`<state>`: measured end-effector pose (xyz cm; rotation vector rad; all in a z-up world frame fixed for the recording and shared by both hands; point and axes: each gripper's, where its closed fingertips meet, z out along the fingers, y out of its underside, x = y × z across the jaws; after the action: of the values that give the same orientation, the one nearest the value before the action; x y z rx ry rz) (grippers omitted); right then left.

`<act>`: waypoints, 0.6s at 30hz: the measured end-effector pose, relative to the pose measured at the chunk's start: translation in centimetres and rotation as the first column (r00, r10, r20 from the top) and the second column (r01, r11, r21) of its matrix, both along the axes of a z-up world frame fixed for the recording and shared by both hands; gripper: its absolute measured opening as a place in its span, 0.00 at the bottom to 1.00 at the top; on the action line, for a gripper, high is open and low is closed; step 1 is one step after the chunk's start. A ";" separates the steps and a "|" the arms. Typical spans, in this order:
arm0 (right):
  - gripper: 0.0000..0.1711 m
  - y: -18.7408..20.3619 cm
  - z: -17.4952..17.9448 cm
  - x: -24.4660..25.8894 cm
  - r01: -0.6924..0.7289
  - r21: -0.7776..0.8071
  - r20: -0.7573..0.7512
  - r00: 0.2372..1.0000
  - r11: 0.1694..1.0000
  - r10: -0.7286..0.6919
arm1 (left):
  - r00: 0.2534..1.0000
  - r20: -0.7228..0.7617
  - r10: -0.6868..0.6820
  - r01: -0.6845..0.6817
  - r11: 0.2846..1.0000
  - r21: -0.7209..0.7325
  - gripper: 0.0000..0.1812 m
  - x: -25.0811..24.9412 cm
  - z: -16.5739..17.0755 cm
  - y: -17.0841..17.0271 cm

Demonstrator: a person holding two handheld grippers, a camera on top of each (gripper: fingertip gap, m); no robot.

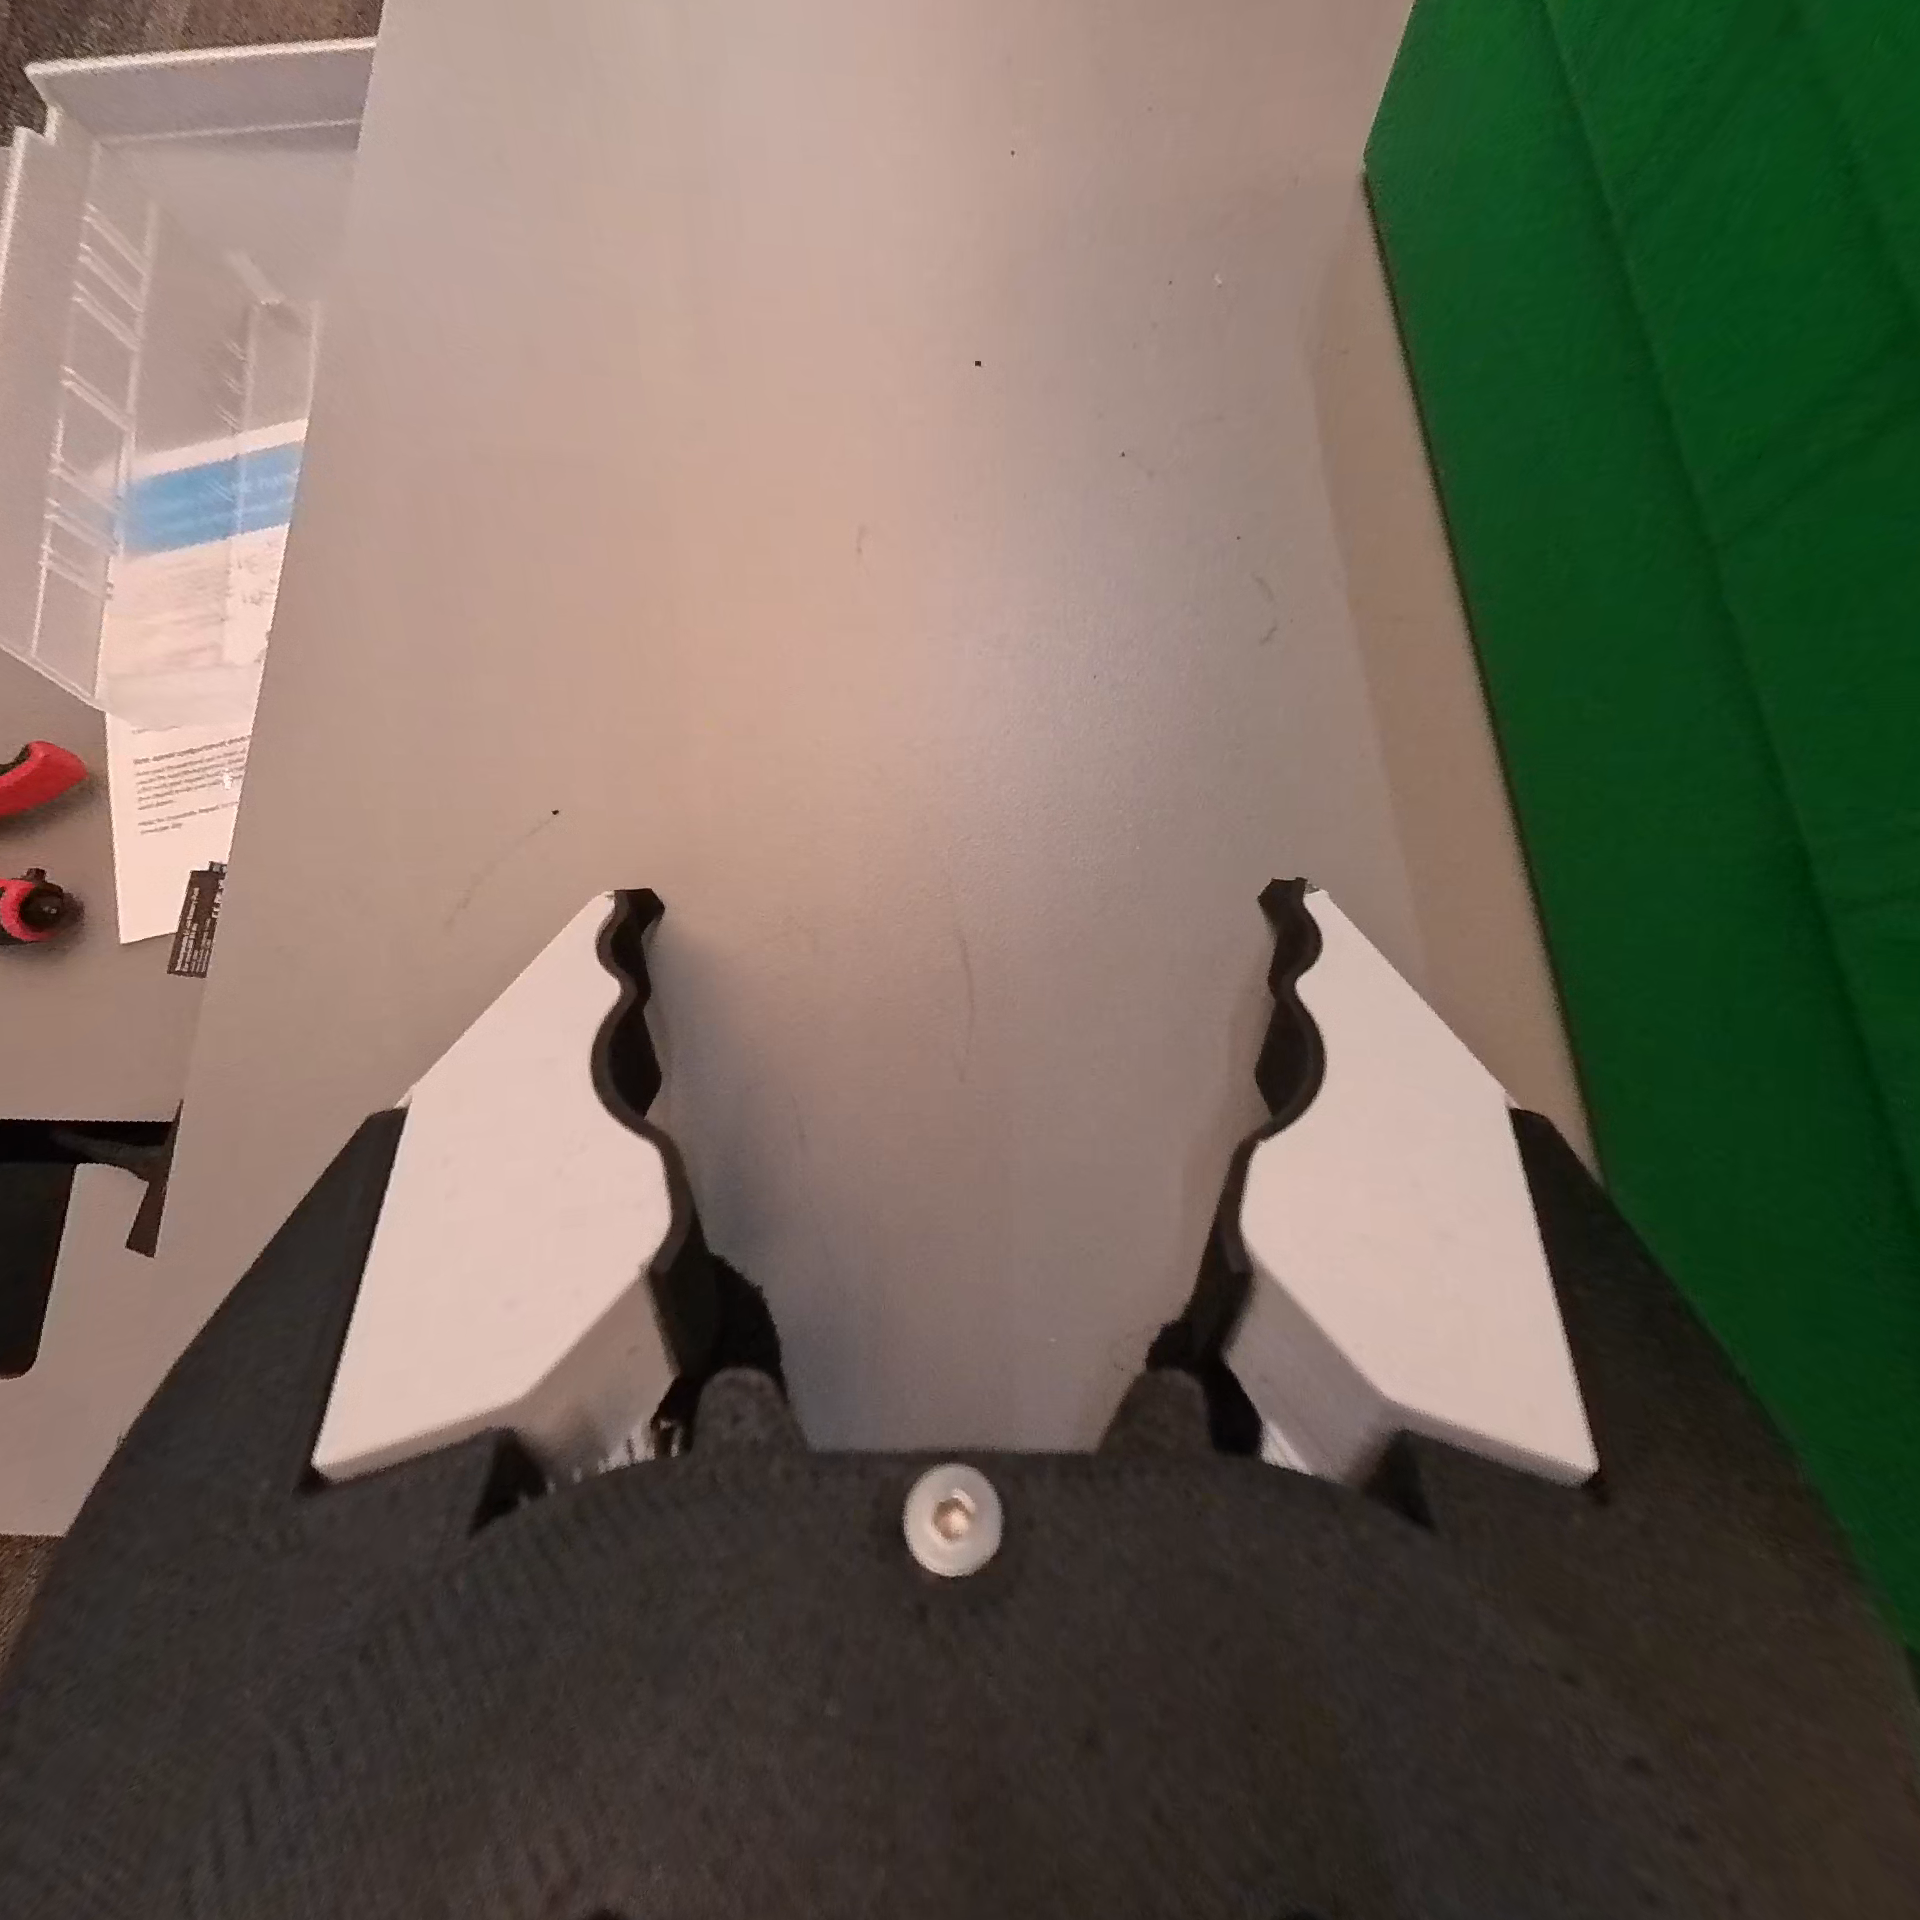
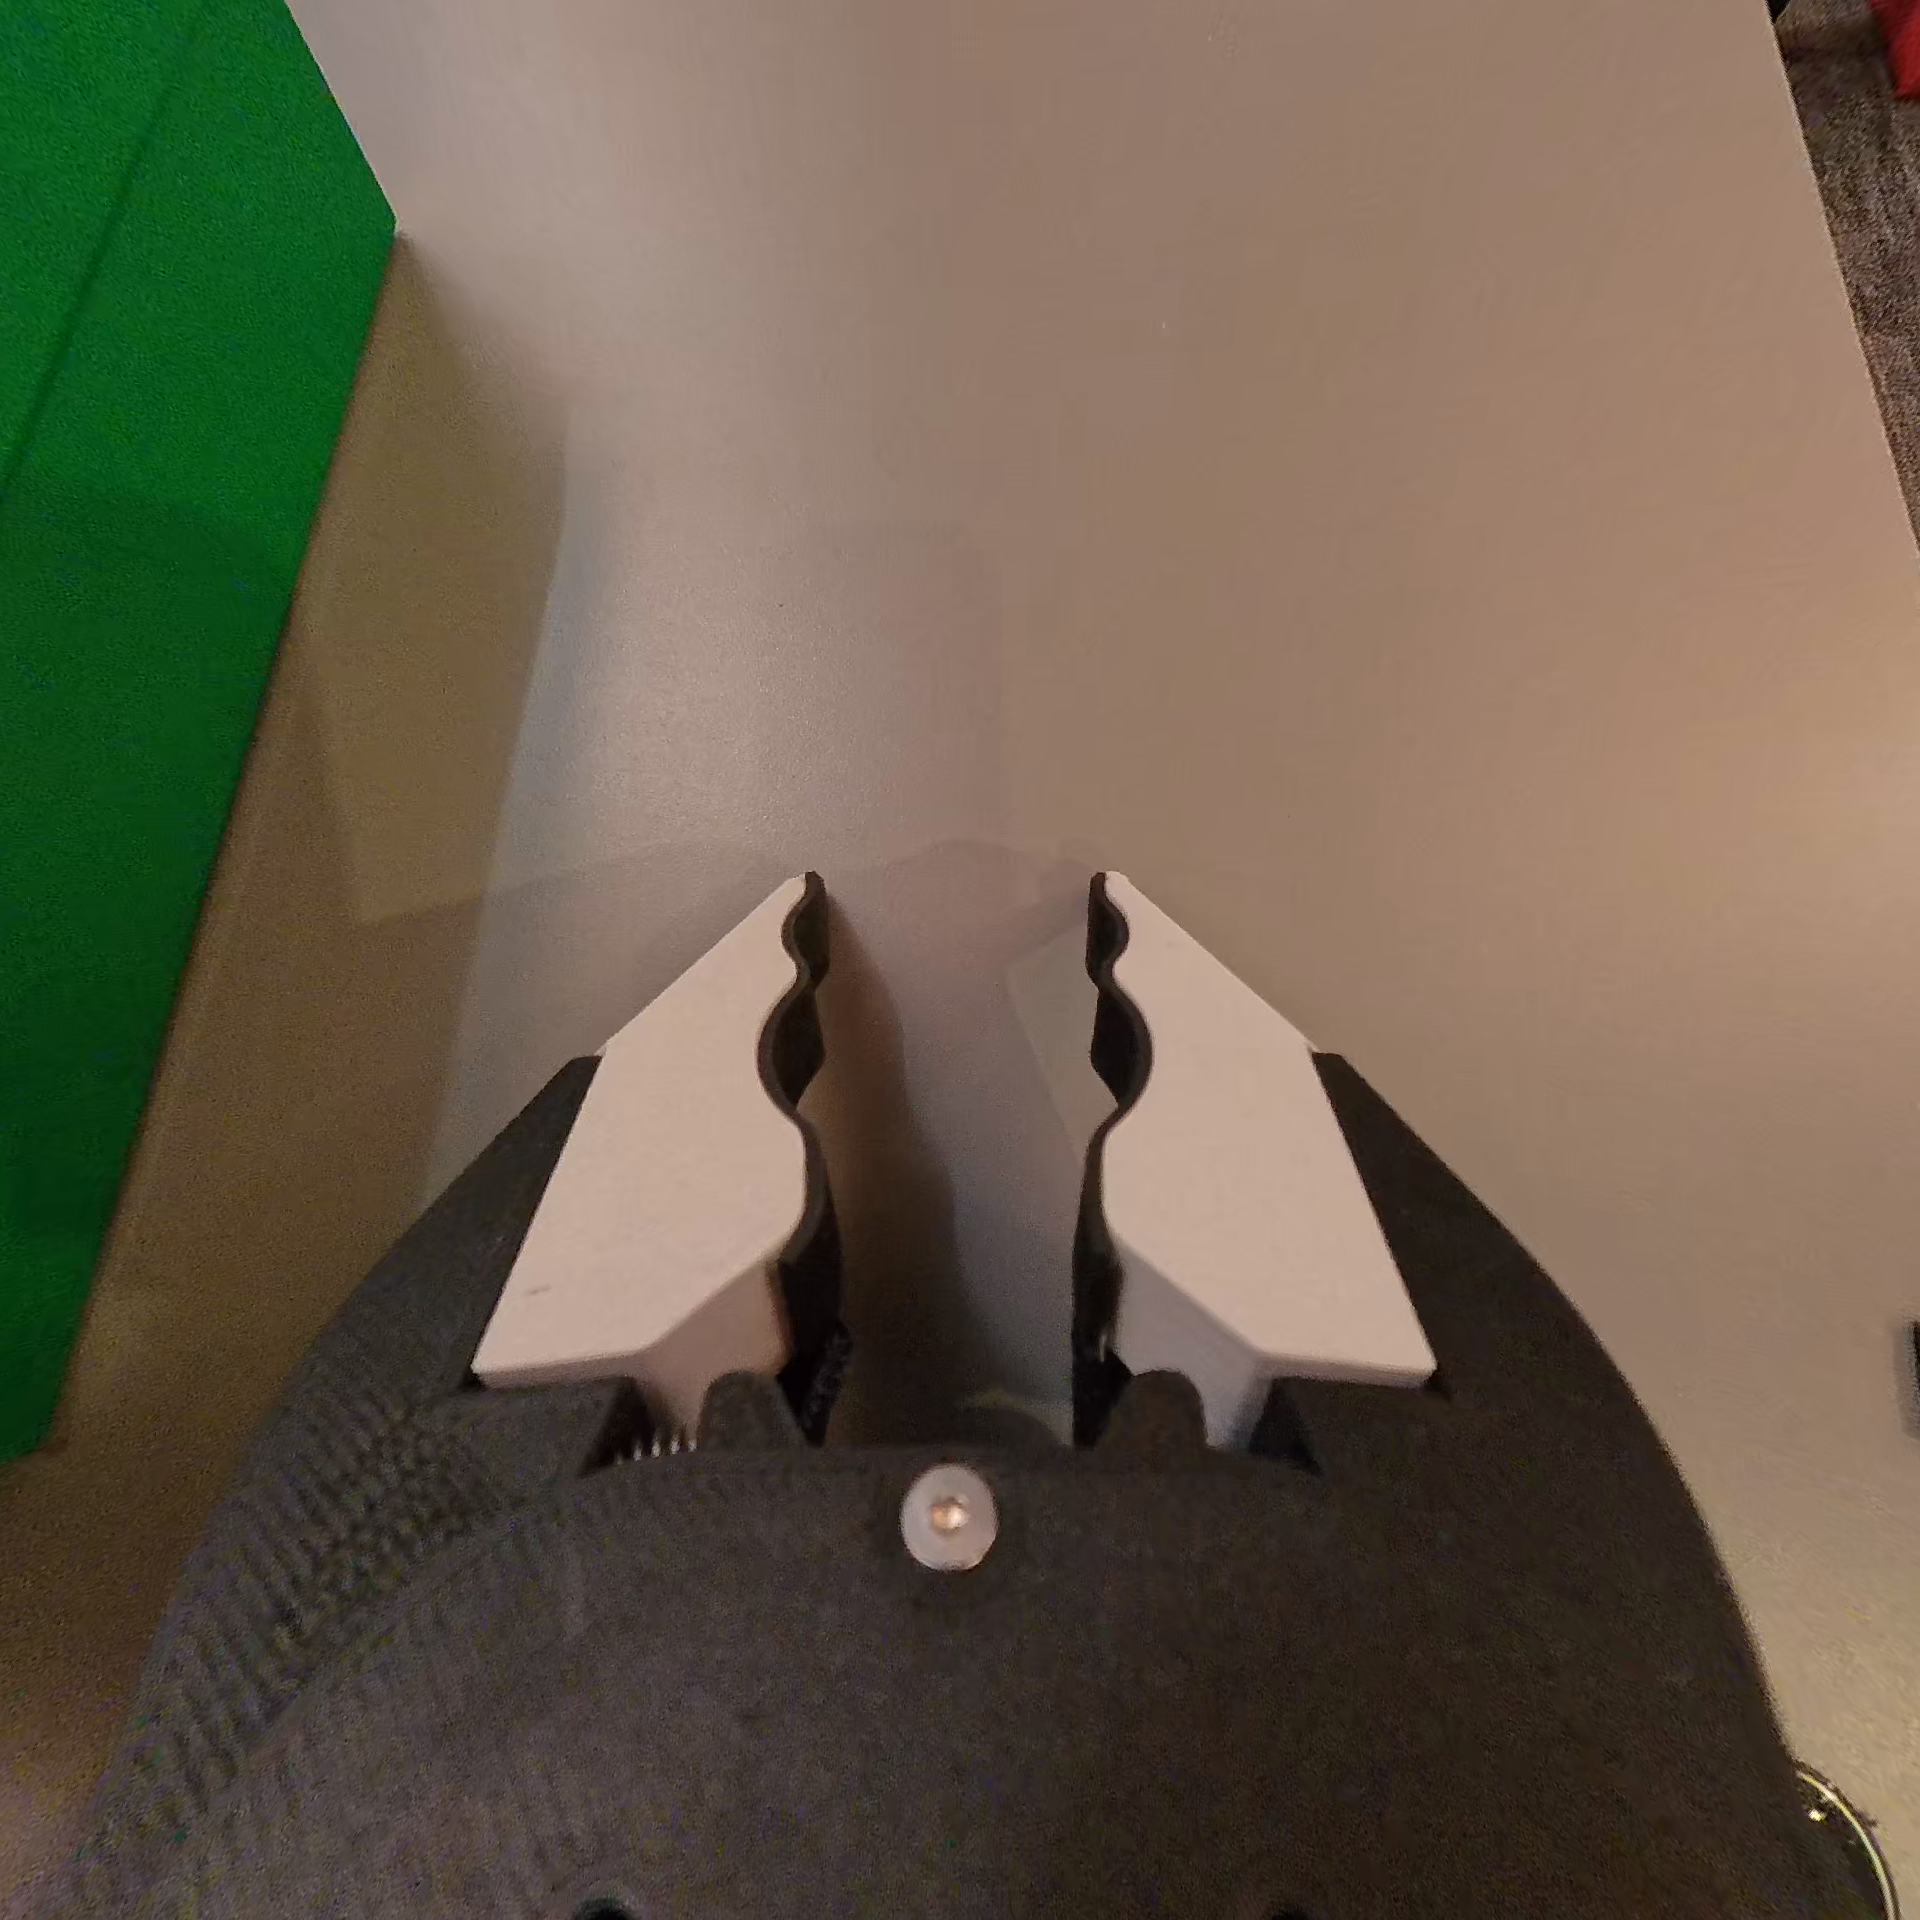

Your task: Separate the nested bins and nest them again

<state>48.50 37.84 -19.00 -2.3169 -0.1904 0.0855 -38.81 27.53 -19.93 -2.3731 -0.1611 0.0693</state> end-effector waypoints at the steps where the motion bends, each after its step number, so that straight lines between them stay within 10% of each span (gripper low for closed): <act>1: 0.29 0.0 0.0 0.0 0.000 0.000 0.000 1.000 1.000 0.000 | 1.000 0.000 0.000 0.000 1.000 0.000 0.65 0.0 0.0 0.0; 18: 0.36 -0.4 0.0 -0.8 -0.040 -0.005 -0.003 0.999 0.999 0.040 | 1.000 0.000 0.000 0.000 1.000 0.000 0.65 0.0 0.0 0.0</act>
<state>47.72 37.43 -19.04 -2.3185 -0.2348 0.1093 -38.82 27.54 -19.94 -2.3732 -0.1611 0.0693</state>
